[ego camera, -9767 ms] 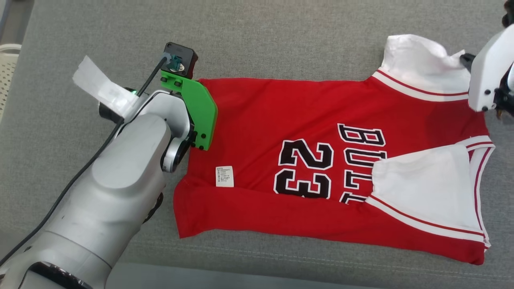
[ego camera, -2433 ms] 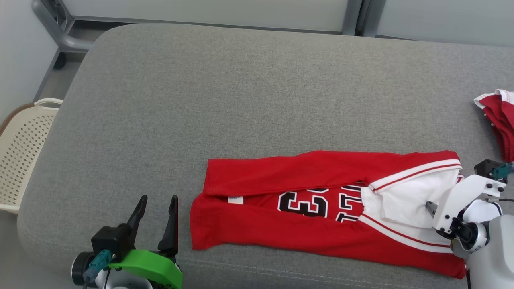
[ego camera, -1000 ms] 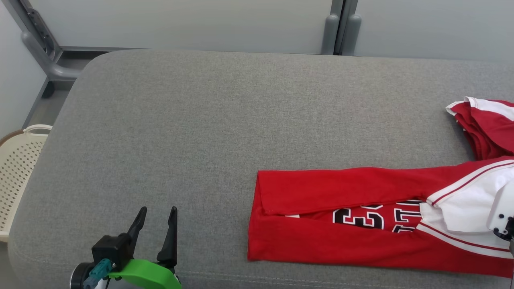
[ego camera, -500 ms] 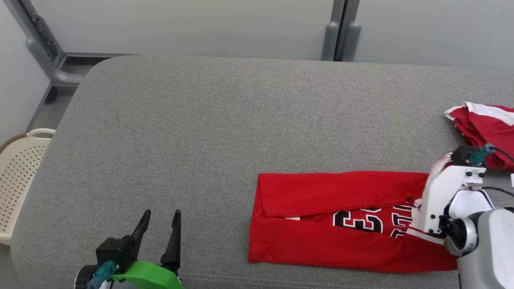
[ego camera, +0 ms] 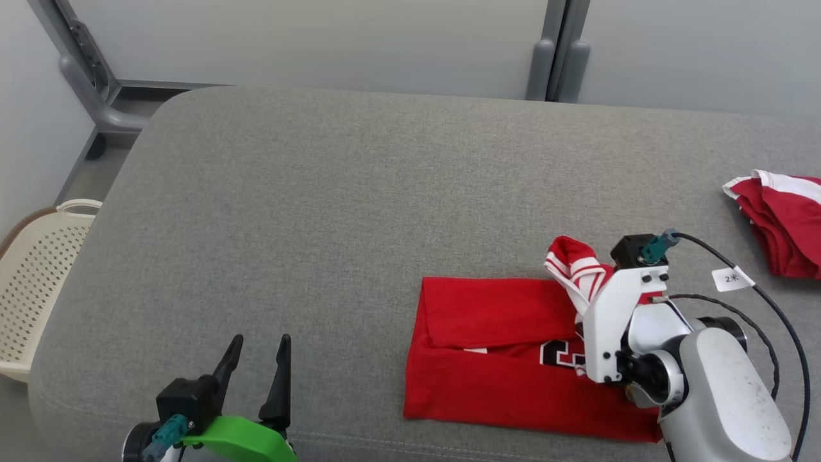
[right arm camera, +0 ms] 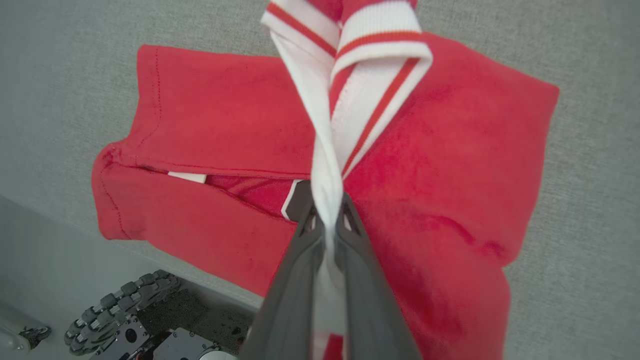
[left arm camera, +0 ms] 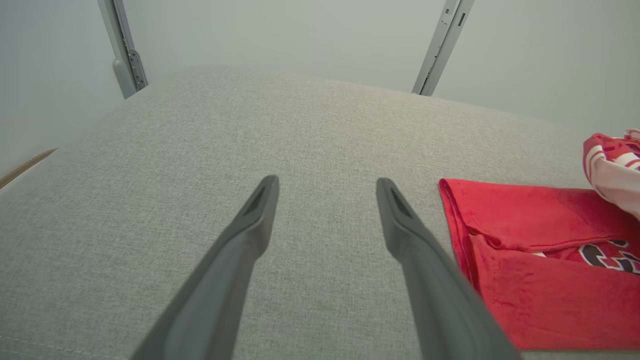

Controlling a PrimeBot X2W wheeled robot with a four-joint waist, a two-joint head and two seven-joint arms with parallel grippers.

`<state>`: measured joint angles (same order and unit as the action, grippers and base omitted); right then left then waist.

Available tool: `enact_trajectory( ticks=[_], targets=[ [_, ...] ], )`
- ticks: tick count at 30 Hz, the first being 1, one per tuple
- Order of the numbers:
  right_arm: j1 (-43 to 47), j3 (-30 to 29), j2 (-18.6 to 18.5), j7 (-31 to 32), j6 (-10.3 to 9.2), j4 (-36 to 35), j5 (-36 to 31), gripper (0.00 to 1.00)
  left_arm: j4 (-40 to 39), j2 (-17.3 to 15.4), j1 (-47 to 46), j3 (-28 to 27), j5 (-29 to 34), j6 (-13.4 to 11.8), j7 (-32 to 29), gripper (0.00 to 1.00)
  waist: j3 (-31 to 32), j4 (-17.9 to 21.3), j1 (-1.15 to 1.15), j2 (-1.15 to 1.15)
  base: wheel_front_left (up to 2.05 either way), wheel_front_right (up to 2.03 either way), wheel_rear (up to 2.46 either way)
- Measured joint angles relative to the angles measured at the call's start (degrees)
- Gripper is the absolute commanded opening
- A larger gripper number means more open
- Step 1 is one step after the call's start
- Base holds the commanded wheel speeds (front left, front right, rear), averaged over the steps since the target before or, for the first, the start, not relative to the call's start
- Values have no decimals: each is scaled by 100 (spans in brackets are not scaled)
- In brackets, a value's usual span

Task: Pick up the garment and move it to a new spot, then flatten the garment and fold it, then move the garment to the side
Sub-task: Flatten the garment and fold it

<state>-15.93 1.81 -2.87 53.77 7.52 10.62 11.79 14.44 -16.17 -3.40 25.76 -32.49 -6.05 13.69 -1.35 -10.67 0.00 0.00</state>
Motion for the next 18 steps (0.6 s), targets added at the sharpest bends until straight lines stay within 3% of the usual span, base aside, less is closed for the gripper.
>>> enact_trajectory(
  ticks=[18],
  targets=[
    [-776, 1429, 2, -757, -3, 1159, 1161, 0, 77, 88, -171, 85, 0, 7, 41, 100, -61, -179, 0, 0, 0, 0, 0]
  ],
)
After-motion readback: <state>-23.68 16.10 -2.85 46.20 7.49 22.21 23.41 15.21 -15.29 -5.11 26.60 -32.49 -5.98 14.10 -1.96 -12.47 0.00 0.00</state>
